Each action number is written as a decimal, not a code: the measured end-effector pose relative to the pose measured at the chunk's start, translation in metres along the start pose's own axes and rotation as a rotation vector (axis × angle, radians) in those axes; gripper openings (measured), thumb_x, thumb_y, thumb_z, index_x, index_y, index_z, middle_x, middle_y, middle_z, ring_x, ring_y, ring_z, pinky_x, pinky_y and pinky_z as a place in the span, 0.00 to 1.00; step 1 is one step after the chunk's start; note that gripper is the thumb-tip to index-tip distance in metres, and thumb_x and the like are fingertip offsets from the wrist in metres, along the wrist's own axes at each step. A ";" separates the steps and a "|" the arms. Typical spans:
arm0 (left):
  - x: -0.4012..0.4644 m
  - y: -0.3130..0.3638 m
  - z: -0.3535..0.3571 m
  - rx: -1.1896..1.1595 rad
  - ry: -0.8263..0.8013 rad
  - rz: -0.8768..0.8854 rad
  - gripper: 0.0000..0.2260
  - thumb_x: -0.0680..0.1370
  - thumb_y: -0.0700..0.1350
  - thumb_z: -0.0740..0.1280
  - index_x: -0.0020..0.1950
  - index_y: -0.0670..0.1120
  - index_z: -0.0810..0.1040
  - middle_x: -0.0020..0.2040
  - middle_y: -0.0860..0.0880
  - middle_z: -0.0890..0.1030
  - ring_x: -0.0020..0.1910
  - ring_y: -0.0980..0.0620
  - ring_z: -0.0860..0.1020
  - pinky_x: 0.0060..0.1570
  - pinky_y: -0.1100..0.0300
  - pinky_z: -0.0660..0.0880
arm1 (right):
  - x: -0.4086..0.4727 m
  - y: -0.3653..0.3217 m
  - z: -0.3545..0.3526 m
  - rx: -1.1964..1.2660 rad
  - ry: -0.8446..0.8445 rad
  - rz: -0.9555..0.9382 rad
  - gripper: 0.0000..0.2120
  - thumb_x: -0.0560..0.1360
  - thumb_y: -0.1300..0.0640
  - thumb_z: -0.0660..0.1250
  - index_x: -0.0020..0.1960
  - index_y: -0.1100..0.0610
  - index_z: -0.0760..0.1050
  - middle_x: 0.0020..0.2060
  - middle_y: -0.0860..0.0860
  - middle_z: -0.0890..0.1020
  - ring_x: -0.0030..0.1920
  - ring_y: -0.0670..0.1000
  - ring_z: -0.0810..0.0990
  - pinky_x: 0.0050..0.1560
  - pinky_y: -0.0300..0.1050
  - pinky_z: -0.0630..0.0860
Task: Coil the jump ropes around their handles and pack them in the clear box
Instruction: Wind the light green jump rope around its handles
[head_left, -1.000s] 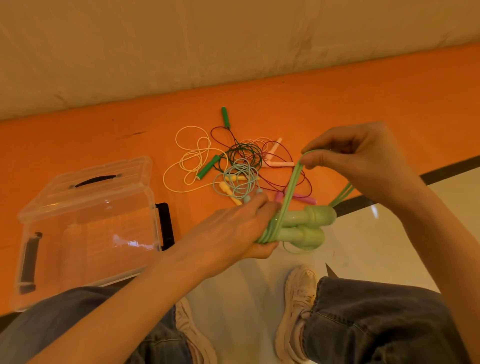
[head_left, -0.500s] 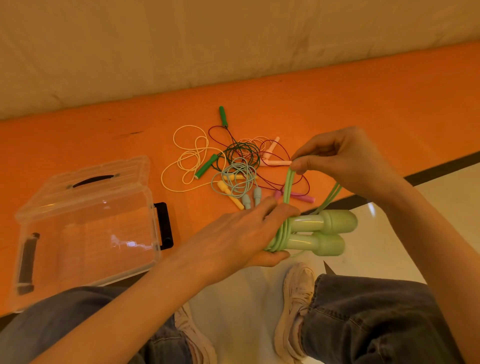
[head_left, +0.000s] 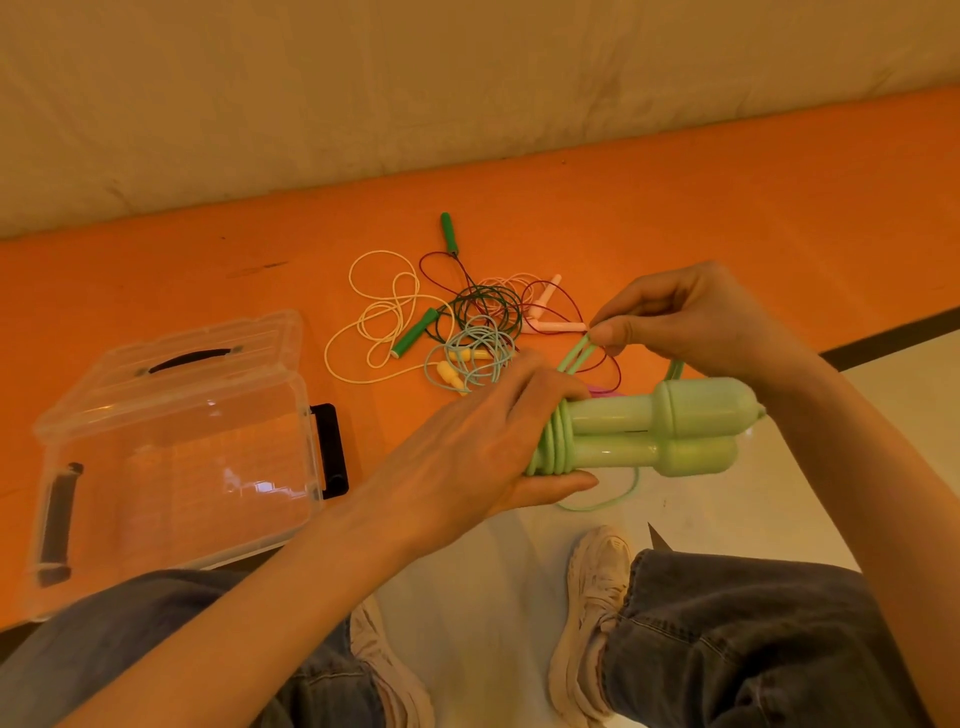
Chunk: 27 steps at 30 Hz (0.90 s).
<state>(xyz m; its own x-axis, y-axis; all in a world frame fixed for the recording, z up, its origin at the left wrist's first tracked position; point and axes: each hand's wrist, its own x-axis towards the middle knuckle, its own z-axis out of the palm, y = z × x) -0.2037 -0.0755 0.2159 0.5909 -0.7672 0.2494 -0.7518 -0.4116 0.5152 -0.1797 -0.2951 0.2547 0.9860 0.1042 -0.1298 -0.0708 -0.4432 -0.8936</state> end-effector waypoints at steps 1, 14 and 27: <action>0.000 0.000 0.000 -0.018 0.011 -0.002 0.22 0.74 0.58 0.65 0.63 0.50 0.64 0.56 0.53 0.63 0.40 0.61 0.64 0.28 0.72 0.61 | 0.000 0.002 0.000 0.013 -0.004 0.012 0.10 0.65 0.54 0.74 0.43 0.59 0.83 0.32 0.55 0.83 0.22 0.41 0.69 0.25 0.29 0.65; 0.001 -0.003 -0.004 -0.247 0.164 -0.177 0.20 0.74 0.62 0.61 0.62 0.58 0.62 0.52 0.64 0.65 0.50 0.67 0.69 0.45 0.67 0.70 | -0.008 0.018 -0.004 0.133 -0.140 0.034 0.13 0.59 0.52 0.76 0.43 0.50 0.83 0.33 0.49 0.82 0.34 0.43 0.80 0.37 0.39 0.77; 0.002 -0.026 -0.015 -0.098 0.375 -0.367 0.23 0.78 0.56 0.64 0.69 0.48 0.66 0.57 0.54 0.70 0.47 0.64 0.68 0.41 0.67 0.66 | -0.014 0.005 0.009 -0.019 -0.376 0.199 0.09 0.66 0.51 0.70 0.44 0.52 0.85 0.36 0.51 0.85 0.34 0.48 0.81 0.38 0.34 0.78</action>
<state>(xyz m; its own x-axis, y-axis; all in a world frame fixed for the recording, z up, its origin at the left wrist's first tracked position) -0.1786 -0.0591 0.2155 0.8875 -0.3458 0.3047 -0.4556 -0.5581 0.6935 -0.1948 -0.2907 0.2481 0.8293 0.3310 -0.4503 -0.2484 -0.5034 -0.8276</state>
